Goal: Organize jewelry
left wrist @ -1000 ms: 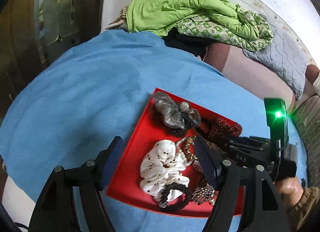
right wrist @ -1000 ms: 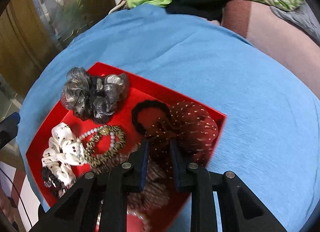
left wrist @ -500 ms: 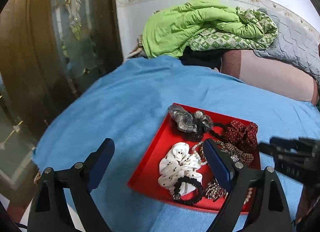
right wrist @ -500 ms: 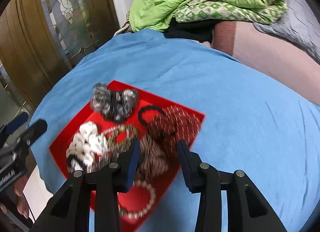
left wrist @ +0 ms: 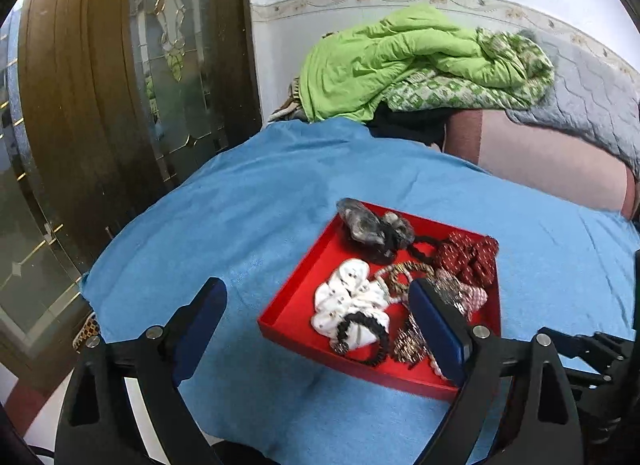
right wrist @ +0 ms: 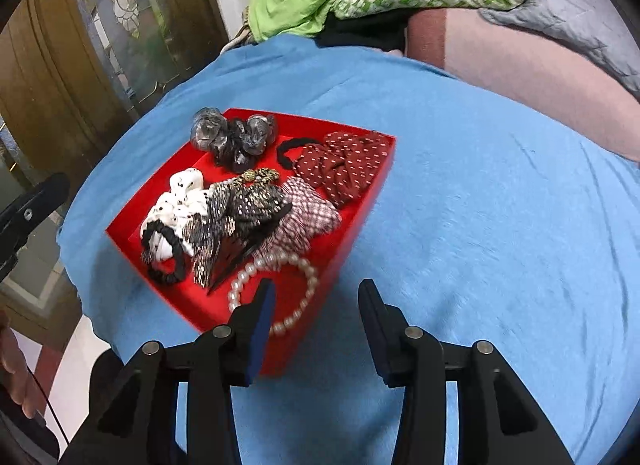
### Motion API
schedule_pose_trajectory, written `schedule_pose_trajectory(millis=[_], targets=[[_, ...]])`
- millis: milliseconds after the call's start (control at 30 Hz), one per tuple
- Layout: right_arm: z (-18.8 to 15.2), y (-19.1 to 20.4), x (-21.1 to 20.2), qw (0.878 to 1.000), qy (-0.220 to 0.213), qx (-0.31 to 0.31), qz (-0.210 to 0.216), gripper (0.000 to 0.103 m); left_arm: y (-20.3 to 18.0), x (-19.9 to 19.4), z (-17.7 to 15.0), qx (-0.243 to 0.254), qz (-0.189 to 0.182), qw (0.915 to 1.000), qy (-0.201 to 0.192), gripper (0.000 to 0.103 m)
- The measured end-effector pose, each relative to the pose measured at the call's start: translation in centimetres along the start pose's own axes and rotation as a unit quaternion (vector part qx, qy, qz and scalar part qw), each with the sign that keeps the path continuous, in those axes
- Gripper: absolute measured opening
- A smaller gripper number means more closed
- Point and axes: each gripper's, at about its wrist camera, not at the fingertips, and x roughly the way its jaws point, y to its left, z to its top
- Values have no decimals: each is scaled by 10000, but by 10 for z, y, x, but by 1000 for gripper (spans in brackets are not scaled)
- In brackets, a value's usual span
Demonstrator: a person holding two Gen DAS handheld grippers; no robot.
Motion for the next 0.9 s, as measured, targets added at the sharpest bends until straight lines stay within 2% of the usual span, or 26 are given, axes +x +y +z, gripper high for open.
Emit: schedule_pose_trajectory(millis=[133,267,433,667,900], targets=[[-14,-1,-20,9993,-233,105,-264,54,-14,-6,-6,255,-51,9996,98,94],[-24,6,-38,9973,-520,-22,-509,58,-20,-10,-11,439,79,9987,232,94],[-34,15,-56,9931,-878,-231,-737,63,-20,-15,-18,496,-205,9974,474,94],[-43,26,-70,9868,-1198,-430,-1006,68,-18,-30,-26,456,-493,9971,364,94],[-48,29,-73,9854,-1231,-417,-1099,71,-13,-36,-28,431,-615,9968,275,94]])
